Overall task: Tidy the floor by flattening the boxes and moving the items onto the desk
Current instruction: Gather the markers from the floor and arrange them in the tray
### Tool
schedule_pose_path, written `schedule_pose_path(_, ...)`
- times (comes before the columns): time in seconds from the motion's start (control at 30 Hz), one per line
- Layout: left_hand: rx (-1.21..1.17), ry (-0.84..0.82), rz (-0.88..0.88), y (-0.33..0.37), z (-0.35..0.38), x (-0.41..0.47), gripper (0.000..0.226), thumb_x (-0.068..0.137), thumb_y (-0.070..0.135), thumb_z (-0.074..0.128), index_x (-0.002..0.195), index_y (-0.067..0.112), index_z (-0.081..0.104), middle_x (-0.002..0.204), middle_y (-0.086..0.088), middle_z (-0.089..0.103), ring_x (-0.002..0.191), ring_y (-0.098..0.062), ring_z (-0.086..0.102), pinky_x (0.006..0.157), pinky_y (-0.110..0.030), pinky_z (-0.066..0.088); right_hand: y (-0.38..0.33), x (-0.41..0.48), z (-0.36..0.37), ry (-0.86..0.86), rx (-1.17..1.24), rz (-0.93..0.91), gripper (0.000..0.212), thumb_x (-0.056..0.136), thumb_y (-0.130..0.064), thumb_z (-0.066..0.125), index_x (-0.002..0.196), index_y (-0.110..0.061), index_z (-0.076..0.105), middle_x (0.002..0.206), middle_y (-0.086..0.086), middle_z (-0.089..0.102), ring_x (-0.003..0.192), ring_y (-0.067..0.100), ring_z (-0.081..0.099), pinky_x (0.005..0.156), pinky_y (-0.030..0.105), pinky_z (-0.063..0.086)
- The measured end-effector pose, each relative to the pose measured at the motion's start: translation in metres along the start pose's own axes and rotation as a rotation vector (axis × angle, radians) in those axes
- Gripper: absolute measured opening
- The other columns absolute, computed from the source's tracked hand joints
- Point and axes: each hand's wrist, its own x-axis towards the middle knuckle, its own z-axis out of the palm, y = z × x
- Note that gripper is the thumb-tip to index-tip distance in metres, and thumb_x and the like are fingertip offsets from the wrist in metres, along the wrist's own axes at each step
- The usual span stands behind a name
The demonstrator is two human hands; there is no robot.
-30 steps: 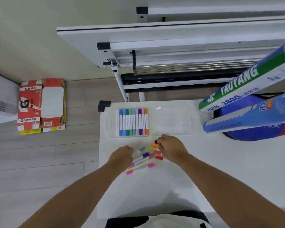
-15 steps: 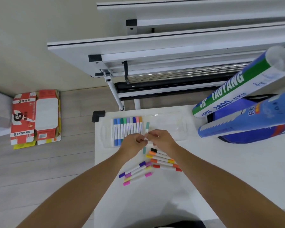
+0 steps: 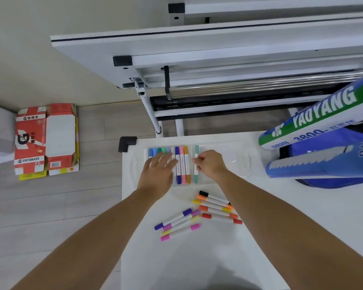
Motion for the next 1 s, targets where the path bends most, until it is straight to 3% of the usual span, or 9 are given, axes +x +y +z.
schedule_pose_path(0.07,0.048,-0.137,0.024,-0.001,0.007,0.001,0.067,0.102,0.048,0.045,0.158,0.035,0.012,0.168,0.001,-0.005,0.154,-0.026,-0.006,0.124,-0.05,0.006,-0.004,0.002,0.003,0.024,-0.032,-0.012,0.025,0.094,-0.03,0.061,0.075,-0.014,0.066,0.072,0.0,0.066,0.061,0.008,0.06,0.056,0.014,0.037)
schedule_pose_path(0.17,0.084,-0.231,0.0,-0.002,0.015,0.003,0.072,0.102,0.057,0.034,0.158,0.037,-0.008,0.164,0.005,-0.024,0.15,-0.023,-0.025,0.123,-0.05,-0.005,-0.005,-0.001,0.004,0.048,-0.053,-0.018,0.023,0.094,-0.03,0.063,0.076,-0.015,0.066,0.07,-0.003,0.063,0.06,0.005,0.057,0.055,0.012,0.034)
schedule_pose_path(0.33,0.099,-0.243,-0.01,-0.004,0.019,0.003,0.075,0.102,0.056,0.033,0.157,0.035,-0.015,0.162,0.005,-0.029,0.148,-0.024,-0.028,0.123,-0.053,-0.002,0.004,-0.009,0.006,0.01,-0.148,-0.01,0.015,0.094,-0.032,0.062,0.09,-0.018,0.064,0.087,-0.005,0.064,0.079,0.012,0.064,0.066,0.016,0.043)
schedule_pose_path(0.43,0.102,-0.261,-0.02,-0.002,0.019,0.003,0.075,0.102,0.055,0.032,0.156,0.035,-0.017,0.162,0.005,-0.031,0.148,-0.024,-0.03,0.123,-0.053,-0.004,0.006,-0.009,0.011,0.033,-0.235,0.037,0.021,0.094,-0.04,0.059,0.092,-0.019,0.064,0.089,-0.006,0.065,0.076,0.013,0.065,0.067,0.02,0.049)
schedule_pose_path(0.73,0.124,-0.302,-0.007,-0.001,0.017,0.003,0.075,0.103,0.054,0.031,0.156,0.033,-0.018,0.162,0.003,-0.032,0.148,-0.026,-0.03,0.123,-0.054,-0.003,0.006,-0.008,0.013,0.095,-0.252,0.1,0.026,0.091,-0.045,0.061,0.085,-0.02,0.062,0.08,-0.005,0.064,0.066,0.012,0.061,0.06,0.022,0.047)
schedule_pose_path(0.87,0.11,-0.291,-0.021,0.002,0.01,0.003,0.07,0.104,0.056,0.025,0.158,0.032,-0.013,0.162,0.003,-0.031,0.149,-0.025,-0.028,0.123,-0.054,0.0,0.021,-0.031,-0.001,0.02,-0.303,-0.099,0.025,0.095,-0.039,0.058,0.08,-0.018,0.061,0.078,-0.003,0.06,0.072,0.014,0.06,0.07,0.026,0.052)
schedule_pose_path(1.0,0.109,-0.27,-0.007,0.011,0.005,0.011,0.073,0.101,0.061,0.025,0.157,0.034,-0.013,0.162,0.002,-0.03,0.148,-0.025,-0.028,0.123,-0.056,-0.002,0.063,-0.064,-0.018,-0.099,-0.502,-0.303,0.021,0.097,-0.031,0.054,0.097,-0.015,0.067,0.097,-0.001,0.058,0.086,0.018,0.058,0.08,0.03,0.05)
